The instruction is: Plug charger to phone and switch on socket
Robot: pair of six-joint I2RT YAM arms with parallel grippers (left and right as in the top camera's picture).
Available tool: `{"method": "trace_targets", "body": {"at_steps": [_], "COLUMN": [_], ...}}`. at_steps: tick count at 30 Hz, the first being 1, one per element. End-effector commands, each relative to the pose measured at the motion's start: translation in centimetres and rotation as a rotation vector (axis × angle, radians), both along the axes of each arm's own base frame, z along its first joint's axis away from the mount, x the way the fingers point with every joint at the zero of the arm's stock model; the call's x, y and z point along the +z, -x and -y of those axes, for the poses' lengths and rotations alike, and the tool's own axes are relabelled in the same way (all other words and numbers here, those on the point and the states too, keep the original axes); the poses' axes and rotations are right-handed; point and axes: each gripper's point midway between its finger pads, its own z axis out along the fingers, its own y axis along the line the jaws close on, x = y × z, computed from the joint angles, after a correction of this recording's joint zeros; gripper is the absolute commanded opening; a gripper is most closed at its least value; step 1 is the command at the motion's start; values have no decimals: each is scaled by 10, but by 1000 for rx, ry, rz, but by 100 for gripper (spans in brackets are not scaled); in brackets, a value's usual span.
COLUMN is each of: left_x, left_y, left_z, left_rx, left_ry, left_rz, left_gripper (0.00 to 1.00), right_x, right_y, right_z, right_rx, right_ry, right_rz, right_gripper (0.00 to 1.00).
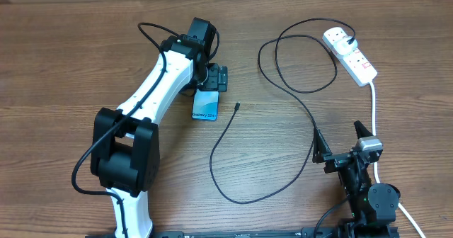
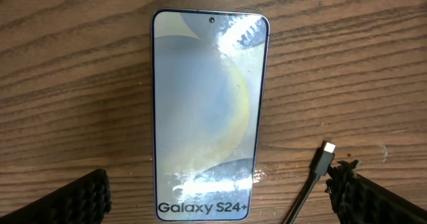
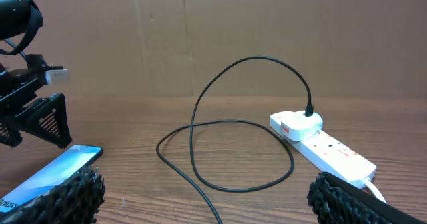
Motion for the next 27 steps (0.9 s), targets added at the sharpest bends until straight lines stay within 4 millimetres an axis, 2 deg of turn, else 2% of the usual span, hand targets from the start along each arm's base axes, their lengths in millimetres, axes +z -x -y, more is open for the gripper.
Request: {"method": "trace_targets", "body": {"at_steps": [1, 13, 27], "left_x": [-5, -7, -52], "left_y": [2, 0, 9], "left_z": [4, 2, -2], "left_rx": [-28, -25, -29], "left_ry": [-1, -14, -59], "left_rz": [-10, -3, -107], "left_gripper": [100, 100, 100], "right_x": [-2, -2, -2], "right_y": [0, 0, 0], "right_z": [2, 2, 2], "right_rx": [-12, -12, -12], "right_ry": [-6, -6, -6], "right_rz": [4, 4, 4], "right_gripper": [100, 100, 100]}}
